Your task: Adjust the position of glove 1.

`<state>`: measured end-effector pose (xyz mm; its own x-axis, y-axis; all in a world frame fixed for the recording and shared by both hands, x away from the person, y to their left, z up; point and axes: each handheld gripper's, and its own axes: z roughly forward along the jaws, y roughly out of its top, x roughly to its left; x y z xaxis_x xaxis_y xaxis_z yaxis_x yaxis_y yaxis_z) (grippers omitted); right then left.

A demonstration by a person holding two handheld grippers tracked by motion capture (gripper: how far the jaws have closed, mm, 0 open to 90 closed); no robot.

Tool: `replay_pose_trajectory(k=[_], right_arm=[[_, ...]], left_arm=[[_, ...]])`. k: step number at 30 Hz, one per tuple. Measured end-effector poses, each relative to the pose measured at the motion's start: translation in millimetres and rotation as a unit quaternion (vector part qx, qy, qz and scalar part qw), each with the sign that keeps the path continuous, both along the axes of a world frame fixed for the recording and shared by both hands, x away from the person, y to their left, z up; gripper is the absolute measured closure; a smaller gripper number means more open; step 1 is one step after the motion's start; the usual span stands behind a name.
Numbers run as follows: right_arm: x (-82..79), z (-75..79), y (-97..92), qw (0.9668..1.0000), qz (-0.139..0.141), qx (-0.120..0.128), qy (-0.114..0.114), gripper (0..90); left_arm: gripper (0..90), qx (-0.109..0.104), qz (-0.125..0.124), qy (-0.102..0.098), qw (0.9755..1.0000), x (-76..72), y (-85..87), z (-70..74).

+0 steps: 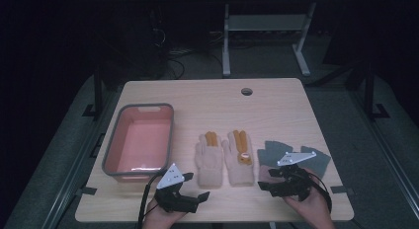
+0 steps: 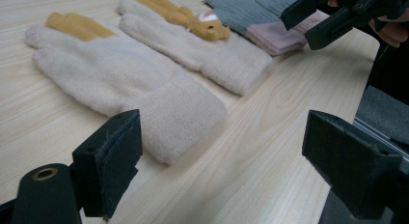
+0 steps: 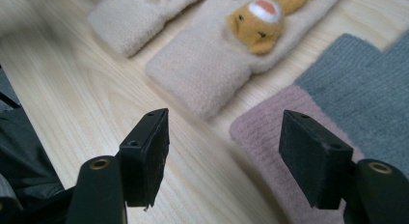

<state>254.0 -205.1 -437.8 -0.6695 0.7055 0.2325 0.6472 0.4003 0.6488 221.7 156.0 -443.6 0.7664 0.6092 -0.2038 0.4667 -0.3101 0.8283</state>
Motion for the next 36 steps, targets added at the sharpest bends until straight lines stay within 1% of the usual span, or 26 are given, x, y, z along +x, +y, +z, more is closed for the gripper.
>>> replay_pose_trajectory(k=[4, 6, 8, 9, 10, 13, 17, 19, 23, 25, 29, 31, 32, 33, 36], right_arm=[[1.6, -1.3, 1.6, 1.0, 0.0, 0.006, 0.005, 34.4], [2.9, -1.4, 4.1, 1.0, 0.003, 0.003, 0.002, 34.2], [2.7, 1.2, 9.0, 1.0, 0.005, 0.001, 0.001, 34.0], [2.7, 1.2, 9.0, 1.0, 0.005, 0.001, 0.001, 34.0], [3.2, 1.8, 11.5, 1.0, 0.007, 0.002, -0.001, 33.9], [3.7, 3.4, 14.7, 0.9999, 0.01, -0.001, -0.002, 33.8], [8.6, 5.5, 20.2, 0.9998, 0.016, 0.005, -0.006, 33.7], [11.6, 7.4, 24.7, 0.9997, 0.024, 0.001, -0.005, 33.4], [14.5, 9.7, 27.7, 0.9995, 0.032, -0.001, -0.003, 32.9], [16.9, 12.6, 31.4, 0.9993, 0.036, -0.004, -0.005, 32.9], [19.4, 16.3, 35.8, 0.9992, 0.04, -0.008, -0.001, 32.6], [23.1, 20.3, 41.5, 0.9987, 0.049, -0.015, 0.0, 32.3], [24.6, 21.7, 43.2, 0.9983, 0.054, -0.019, -0.004, 32.3], [24.6, 21.7, 43.2, 0.9983, 0.054, -0.019, -0.004, 32.3], [32.4, 28.6, 52.2, 0.998, 0.058, -0.023, -0.004, 32.4]], left_arm=[[14.2, -0.001, 0.001, 0.002, 1.0, -0.6, -0.1, -0.6], [14.2, -0.003, -0.001, 0.004, 1.0, -1.2, -0.1, -1.4], [14.2, 0.001, -0.003, 0.002, 1.0, -2.8, 0.2, -1.2], [14.2, 0.001, -0.003, 0.002, 1.0, -2.8, 0.2, -1.2], [14.2, -0.002, -0.003, -0.003, 1.0, -3.7, 1.0, -0.4], [14.2, -0.002, -0.001, 0.0, 1.0, -3.9, 2.9, -0.2], [14.2, -0.008, 0.006, 0.006, 0.9999, -3.5, 5.9, -0.8], [14.2, -0.007, 0.01, 0.001, 0.9999, -3.1, 5.5, 0.3], [14.2, -0.003, 0.012, 0.003, 0.9999, -3.5, 5.9, -0.2], [14.2, -0.004, 0.011, 0.002, 0.9999, -4.4, 6.1, 0.3], [14.2, -0.006, 0.012, 0.0, 0.9999, -4.5, 6.3, 1.8], [14.2, -0.006, 0.012, -0.003, 0.9999, -4.4, 7.4, 2.4], [14.2, -0.008, 0.012, -0.003, 0.9999, -4.3, 7.6, 2.6], [14.2, -0.008, 0.012, -0.003, 0.9999, -4.3, 7.6, 2.6], [14.2, -0.01, 0.013, -0.004, 0.9999, -4.4, 9.2, 4.2]])
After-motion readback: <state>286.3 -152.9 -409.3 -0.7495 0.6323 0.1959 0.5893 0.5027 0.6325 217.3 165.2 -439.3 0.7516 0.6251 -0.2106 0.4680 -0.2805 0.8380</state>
